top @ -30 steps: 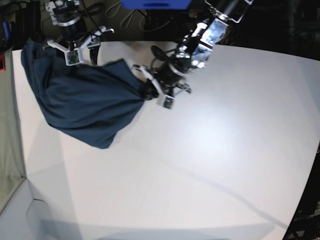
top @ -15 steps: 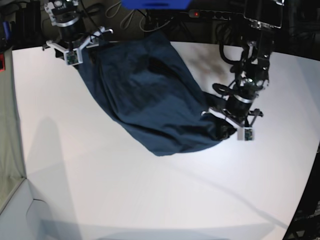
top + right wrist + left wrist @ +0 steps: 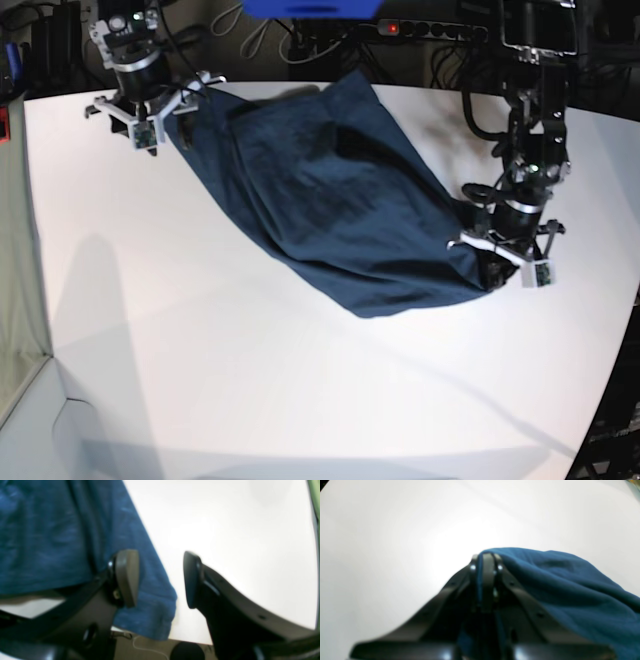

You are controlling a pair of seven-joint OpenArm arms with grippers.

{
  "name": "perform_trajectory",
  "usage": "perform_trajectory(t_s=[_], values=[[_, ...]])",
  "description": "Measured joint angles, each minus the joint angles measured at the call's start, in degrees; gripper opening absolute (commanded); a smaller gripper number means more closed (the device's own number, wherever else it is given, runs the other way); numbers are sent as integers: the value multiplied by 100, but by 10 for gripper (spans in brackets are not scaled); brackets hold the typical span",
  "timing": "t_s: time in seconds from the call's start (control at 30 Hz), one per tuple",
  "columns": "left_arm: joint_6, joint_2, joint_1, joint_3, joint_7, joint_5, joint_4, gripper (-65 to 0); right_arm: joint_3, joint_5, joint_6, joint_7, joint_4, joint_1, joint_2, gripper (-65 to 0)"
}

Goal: Layout the t-shirt on the table in an organized manner, then fold the t-shirt properly
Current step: 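Drag the shirt with the left gripper away from the right gripper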

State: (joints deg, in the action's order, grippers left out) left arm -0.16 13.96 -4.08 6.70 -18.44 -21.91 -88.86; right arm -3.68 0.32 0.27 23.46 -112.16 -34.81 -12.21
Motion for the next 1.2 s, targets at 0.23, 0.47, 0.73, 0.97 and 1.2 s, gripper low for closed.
perform_trajectory(t_s=[0.23,0.47,0.73,0.97,1.2], values=[[-4,-7,-2,31,-20,-4,4,-645,-61,0,11,590,223,507,15,-354],[0,-31,0,195,-17,-24,-7,-645,-396,4,13,667,850,568,0,-354],[0,-31,0,201,-20,-24,-13,-645,-450,57,11,352,1231,839,-2,-516],[2,-50,190,564,-87,-48,-629,-645,-424,7,11,848,511,876,-76,-650],[42,-46,883,557,-81,-44,-981,-645,-426,2,11,837,-114,2057,-94,-650]])
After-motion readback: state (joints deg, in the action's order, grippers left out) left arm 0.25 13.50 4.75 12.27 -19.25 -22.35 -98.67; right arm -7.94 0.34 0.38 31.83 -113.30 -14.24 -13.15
